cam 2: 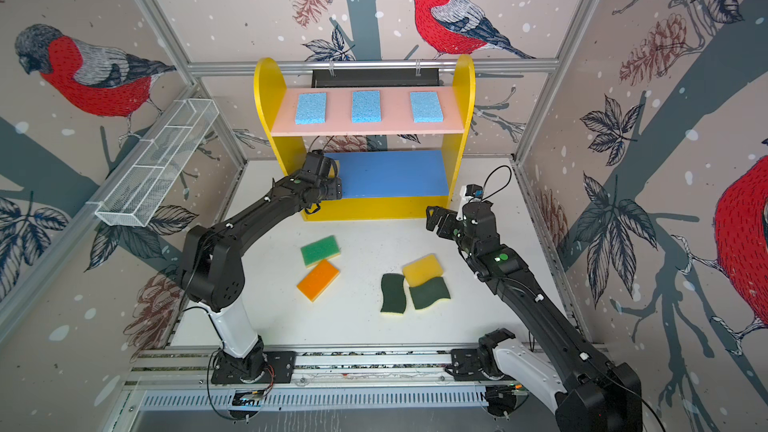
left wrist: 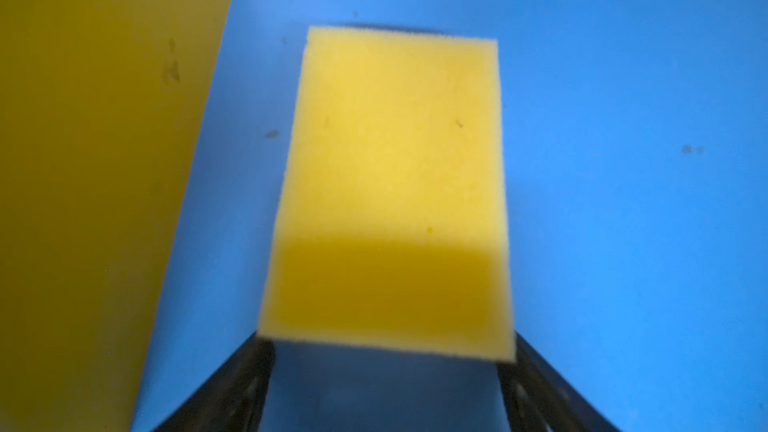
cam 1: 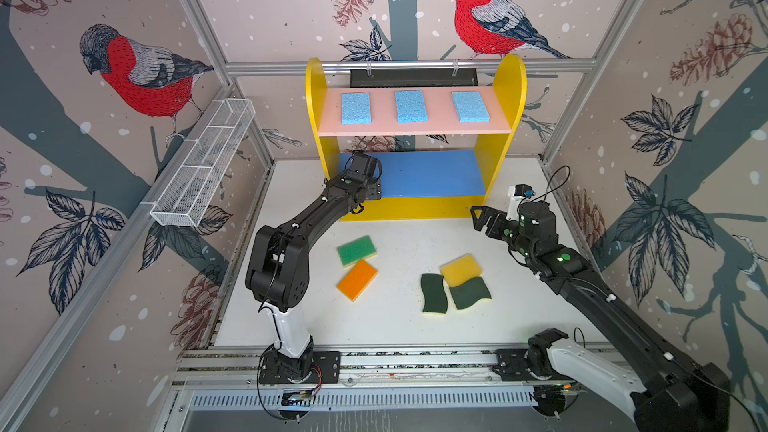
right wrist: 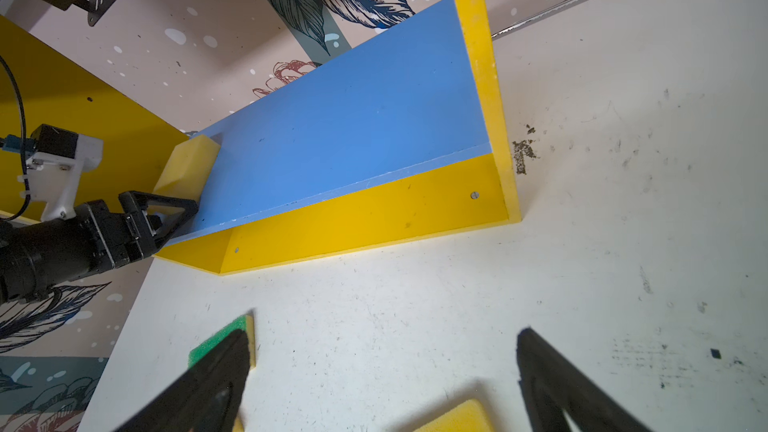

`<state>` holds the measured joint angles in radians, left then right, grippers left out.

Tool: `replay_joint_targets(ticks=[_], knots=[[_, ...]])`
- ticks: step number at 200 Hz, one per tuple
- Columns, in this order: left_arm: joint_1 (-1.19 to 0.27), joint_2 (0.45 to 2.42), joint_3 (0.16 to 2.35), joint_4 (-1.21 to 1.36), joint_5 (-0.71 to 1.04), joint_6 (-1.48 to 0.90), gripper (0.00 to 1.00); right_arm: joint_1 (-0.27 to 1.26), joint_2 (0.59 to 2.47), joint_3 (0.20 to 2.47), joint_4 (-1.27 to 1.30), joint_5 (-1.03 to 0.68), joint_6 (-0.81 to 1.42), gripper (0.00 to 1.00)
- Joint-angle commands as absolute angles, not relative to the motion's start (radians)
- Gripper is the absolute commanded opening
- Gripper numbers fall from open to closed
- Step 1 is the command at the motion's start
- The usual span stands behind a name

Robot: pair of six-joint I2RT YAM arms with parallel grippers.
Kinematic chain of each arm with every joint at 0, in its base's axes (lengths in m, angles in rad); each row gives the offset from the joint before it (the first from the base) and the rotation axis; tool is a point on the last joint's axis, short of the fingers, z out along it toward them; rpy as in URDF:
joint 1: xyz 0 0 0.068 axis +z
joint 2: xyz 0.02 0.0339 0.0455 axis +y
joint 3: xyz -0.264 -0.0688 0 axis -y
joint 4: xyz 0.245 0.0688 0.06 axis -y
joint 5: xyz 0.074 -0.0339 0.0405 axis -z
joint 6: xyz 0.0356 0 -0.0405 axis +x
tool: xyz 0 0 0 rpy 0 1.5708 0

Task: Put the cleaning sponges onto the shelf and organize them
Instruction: 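Open the left gripper to release the yellow sponge on the blue shelf, then draw the left gripper back while the right gripper lowers toward the yellow sponge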

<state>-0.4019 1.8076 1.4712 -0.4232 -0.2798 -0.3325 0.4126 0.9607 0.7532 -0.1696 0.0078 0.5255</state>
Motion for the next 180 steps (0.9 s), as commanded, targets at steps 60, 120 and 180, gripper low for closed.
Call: replay_joint_targets(ticks=[60,120,180], knots=[[-0.400,1.691,1.383,-0.449,-0.208,-0.315,0.83,0.421,0.937,0.741,-0.176,0.036,0.539,0.99],[-0.400,1.537,1.260,-0.478,-0.151,-0.299,0.81,0.483,0.949,0.731,-0.186,0.081,0.564,0.99],[-0.400,1.360,1.110,-0.501,-0.112,-0.304,0.80,0.599,0.942,0.699,-0.223,0.181,0.651,1.00]])
